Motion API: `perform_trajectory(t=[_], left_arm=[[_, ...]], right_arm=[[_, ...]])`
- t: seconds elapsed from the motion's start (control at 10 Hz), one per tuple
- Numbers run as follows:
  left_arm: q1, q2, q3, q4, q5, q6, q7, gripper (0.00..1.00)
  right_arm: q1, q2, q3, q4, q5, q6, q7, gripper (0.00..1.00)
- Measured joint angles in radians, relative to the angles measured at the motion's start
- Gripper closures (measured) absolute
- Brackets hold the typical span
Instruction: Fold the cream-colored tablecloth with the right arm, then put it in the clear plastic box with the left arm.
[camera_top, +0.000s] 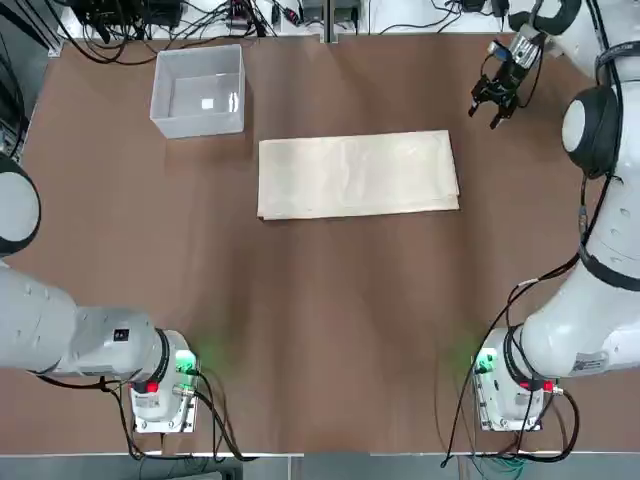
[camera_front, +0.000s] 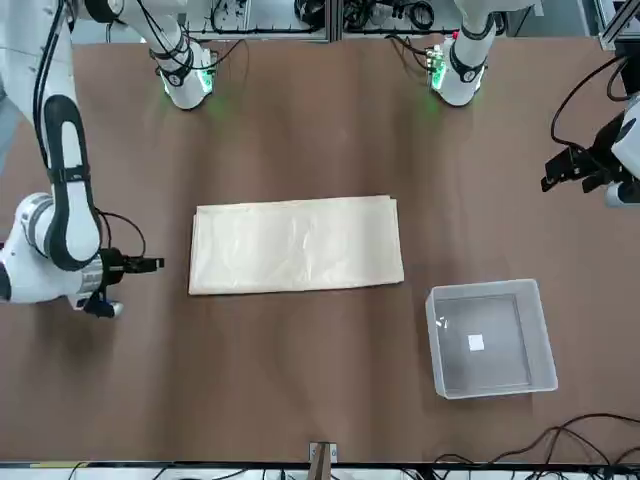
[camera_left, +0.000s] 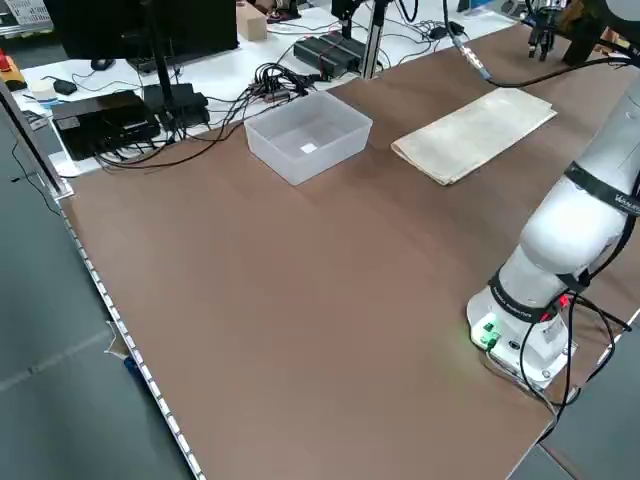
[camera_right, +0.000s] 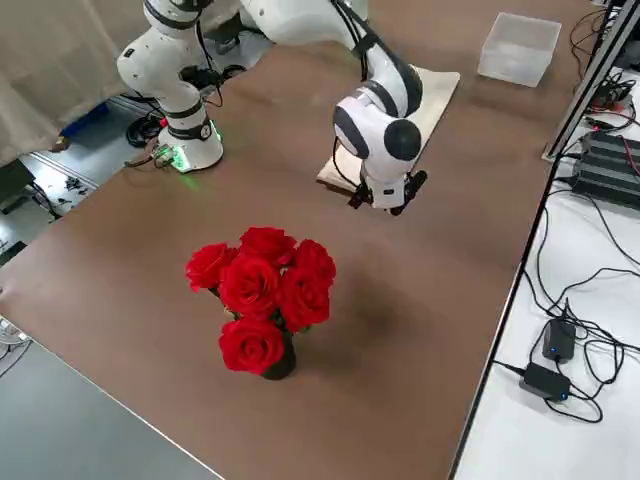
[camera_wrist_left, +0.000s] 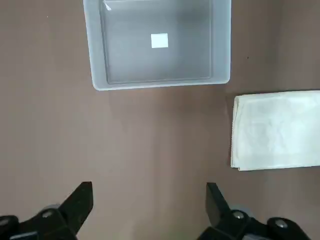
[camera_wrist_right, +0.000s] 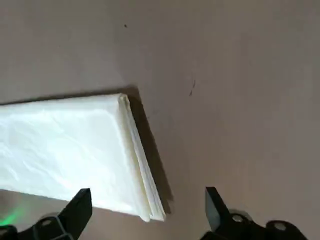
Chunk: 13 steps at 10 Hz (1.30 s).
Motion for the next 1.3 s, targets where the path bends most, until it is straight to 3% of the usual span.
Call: perform_trajectory(t=[0.5, 1.3], left_arm=[[-0.004, 0.001, -0.001, 0.000, 0.000, 0.000, 0.000, 0.00], [-0.004, 0.002, -0.002, 0.000, 0.000, 0.000, 0.000, 0.00]], right_arm=[[0.005, 0.010, 0.029, -0.098, 0.022, 0.131, -0.074, 0.00], [0.032, 0.055, 0.107, -0.139, 0.048, 0.177, -0.080, 0.00]])
